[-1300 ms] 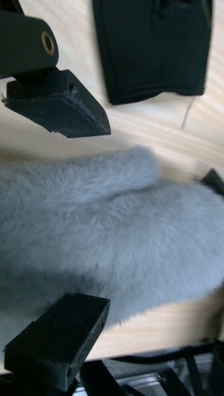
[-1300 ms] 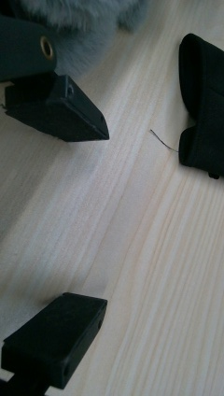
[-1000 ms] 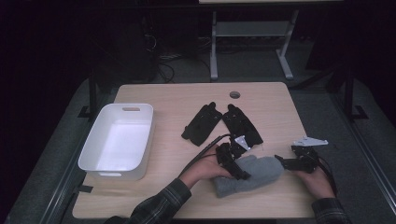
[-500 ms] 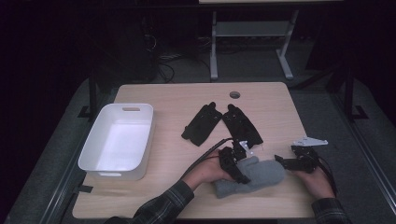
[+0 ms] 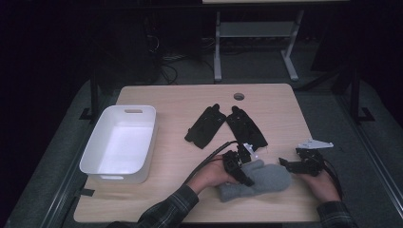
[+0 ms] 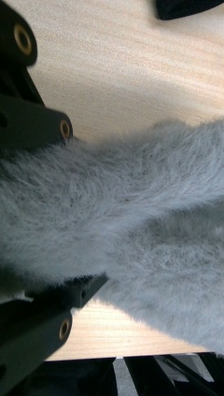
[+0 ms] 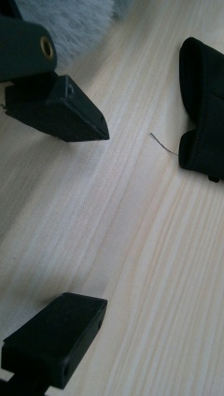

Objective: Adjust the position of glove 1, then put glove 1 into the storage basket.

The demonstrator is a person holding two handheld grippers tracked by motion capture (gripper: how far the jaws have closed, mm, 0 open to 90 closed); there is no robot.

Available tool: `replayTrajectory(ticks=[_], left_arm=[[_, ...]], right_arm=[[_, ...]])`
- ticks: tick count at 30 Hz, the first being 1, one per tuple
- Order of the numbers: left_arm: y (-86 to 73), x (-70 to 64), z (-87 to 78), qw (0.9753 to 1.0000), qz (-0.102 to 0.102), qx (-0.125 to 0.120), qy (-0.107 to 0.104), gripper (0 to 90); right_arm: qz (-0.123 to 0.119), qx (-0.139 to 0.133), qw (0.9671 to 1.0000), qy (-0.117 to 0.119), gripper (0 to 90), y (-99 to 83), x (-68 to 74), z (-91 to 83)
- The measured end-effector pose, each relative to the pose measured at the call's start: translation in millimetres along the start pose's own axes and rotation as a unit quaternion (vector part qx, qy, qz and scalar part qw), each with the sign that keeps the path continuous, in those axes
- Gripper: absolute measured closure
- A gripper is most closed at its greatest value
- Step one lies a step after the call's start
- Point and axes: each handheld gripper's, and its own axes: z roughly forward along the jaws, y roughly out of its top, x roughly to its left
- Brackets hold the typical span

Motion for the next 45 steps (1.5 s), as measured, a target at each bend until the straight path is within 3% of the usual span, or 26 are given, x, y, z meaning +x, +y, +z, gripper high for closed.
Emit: replayTrajectory(ticks=[2,5,8,24,31,45], left_arm=[[-0.3,-0.2,-1.7,1.0000,0.005,0.000,0.002,57.8],[-2.0,0.9,-4.5,0.9998,-0.012,-0.014,-0.003,60.6],[-2.4,1.9,-7.9,0.9997,-0.016,-0.019,-0.006,63.9],[-4.0,-5.5,-32.1,0.9991,-0.007,-0.040,0.008,71.1],[-9.3,-4.6,-53.8,0.9981,-0.010,-0.058,0.019,71.6],[-27.6,7.3,-108.3,0.9932,-0.037,-0.098,0.051,71.6]], right_arm=[[0.000,0.000,1.0000,0.000,15.4,0.1,0.0,-0.1],[0.000,0.001,1.0000,0.000,15.5,0.1,0.0,-0.1],[0.000,0.000,1.0000,0.000,15.5,0.1,0.0,0.0],[-0.001,0.000,1.0000,0.002,15.5,0.1,0.2,-0.1],[0.000,0.001,1.0000,0.002,15.5,0.1,0.3,0.0],[0.000,0.001,1.0000,0.002,15.5,0.1,0.3,-0.1]])
